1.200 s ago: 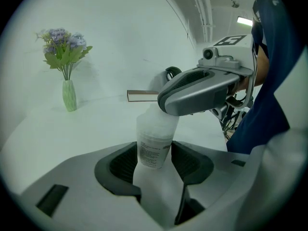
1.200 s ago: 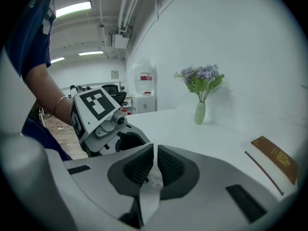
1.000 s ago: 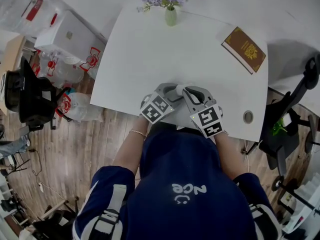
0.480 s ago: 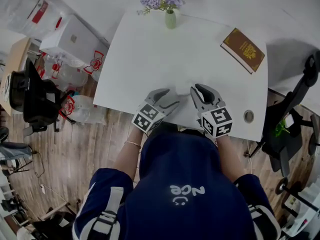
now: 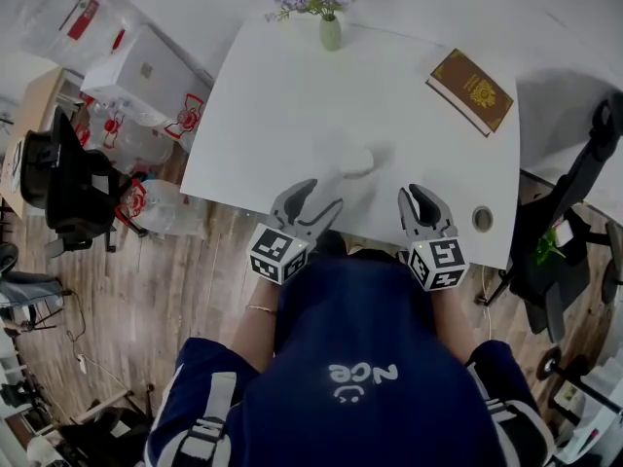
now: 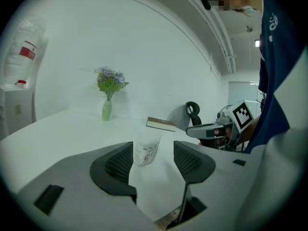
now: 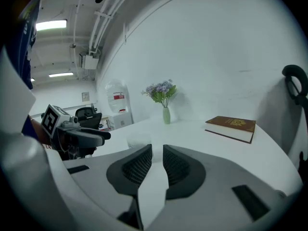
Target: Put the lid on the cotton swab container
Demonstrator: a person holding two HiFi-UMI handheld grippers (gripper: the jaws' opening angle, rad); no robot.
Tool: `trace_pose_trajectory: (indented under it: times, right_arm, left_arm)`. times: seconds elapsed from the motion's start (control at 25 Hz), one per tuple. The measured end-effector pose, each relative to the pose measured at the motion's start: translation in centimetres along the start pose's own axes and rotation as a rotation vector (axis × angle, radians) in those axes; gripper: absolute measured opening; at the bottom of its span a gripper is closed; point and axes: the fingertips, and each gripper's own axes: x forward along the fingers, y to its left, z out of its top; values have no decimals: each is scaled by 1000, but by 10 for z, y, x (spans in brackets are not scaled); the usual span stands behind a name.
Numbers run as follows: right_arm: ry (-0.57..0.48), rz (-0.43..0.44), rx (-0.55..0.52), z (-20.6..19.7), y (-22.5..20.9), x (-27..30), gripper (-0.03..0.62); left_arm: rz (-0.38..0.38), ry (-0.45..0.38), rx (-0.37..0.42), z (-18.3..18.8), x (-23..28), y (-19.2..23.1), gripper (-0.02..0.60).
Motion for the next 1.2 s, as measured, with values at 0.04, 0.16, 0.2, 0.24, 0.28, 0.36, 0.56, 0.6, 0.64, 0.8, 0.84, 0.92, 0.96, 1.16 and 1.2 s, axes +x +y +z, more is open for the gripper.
trace_pose_trajectory:
  times: [0.04,0.16,0.2,0.24,0.28,0.36,0.56,0.6,0.64,0.8,0.84,0.92,0.96,1.16,1.2]
  right_arm:
    - [6,-7,-3,-4,-1,-3,58]
    - [16,-11,-21,-9,1,-10,58]
    - [15,-6,-33,-9,4,-11,58]
    - [12,-1,-42,-8,6,-13,58]
    - [8,1,-45,-8,6,-14,58]
    - [-1,0,-39,-7,4,-17,58]
    - [-2,-9,-64,-7,2,-23,58]
    - [5,-5,-79,-8,3,-23,58]
    - [11,0,-91,-10,4,-23,58]
    - [12,15,-107,-9,8,-22,58]
    - [10,17,-108,-9,7,-22,58]
    - [11,30,-111,-9,8,-22,57]
    - [16,46,-118,-10,10,-21,57]
    - [36,102,-177,-12,26,-18,57]
    - [35,100,-177,-11,25,-18,57]
  left_arm:
    - [8,-10,-5,2,-3,-2,268]
    - [42,-51,-24,9,-10,-1,268]
    - [56,-65,-31,11,-13,1,267]
    - [68,-77,-37,13,-14,2,267]
    - [77,-86,-41,15,-15,2,267]
    - [80,-97,-44,17,-14,0,263]
    - [66,-99,-33,15,-12,-14,238]
    - [62,-100,-32,14,-12,-17,223]
    - [59,-100,-29,13,-12,-19,193]
    - [73,-118,-14,15,-15,-25,62]
    - [83,-121,-11,15,-15,-24,51]
    - [103,-121,-10,16,-15,-21,33]
    - [112,-119,-12,15,-15,-19,25]
    - [132,-115,-14,16,-15,-16,20]
    - [130,-114,-12,16,-15,-16,20]
